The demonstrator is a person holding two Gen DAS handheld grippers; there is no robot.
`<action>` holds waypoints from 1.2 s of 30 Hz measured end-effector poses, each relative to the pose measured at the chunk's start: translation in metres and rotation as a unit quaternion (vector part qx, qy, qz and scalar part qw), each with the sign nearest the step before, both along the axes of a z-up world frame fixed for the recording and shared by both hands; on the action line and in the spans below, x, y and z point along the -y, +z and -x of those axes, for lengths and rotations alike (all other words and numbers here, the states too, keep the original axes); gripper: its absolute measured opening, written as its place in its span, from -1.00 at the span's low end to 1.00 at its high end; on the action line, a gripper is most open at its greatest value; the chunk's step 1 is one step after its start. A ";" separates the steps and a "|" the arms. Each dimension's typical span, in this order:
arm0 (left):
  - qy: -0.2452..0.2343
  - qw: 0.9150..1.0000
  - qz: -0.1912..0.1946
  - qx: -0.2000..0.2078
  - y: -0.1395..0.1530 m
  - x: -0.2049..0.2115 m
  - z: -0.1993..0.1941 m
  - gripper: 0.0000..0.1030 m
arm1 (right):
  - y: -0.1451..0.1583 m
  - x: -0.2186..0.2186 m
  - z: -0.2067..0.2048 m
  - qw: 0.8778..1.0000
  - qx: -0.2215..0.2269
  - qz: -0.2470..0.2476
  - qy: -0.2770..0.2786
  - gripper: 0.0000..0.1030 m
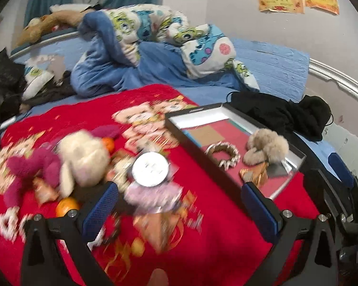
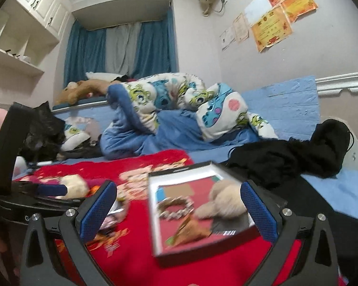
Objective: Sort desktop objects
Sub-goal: 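Withdraw both tools from the box back toward the item pile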
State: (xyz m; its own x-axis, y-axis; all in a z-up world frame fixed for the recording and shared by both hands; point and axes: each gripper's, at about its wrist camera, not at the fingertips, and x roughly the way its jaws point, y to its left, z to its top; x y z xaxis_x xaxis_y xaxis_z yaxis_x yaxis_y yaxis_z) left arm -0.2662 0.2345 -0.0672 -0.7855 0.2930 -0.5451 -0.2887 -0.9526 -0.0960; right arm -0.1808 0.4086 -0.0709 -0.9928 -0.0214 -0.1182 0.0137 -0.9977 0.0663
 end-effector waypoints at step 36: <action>0.144 0.988 -0.002 -0.053 0.042 0.218 -0.301 1.00 | 0.043 0.162 -0.214 0.984 0.047 0.024 0.169 1.00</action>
State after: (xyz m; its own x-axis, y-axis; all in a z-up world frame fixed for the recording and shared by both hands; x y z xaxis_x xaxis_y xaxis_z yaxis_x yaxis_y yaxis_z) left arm 0.0343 0.0166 -0.0255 -0.8892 0.0498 -0.4547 -0.0134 -0.9965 -0.0831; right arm 0.0329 0.2463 -0.0277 -0.9127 -0.3565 -0.1999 0.3360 -0.9329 0.1296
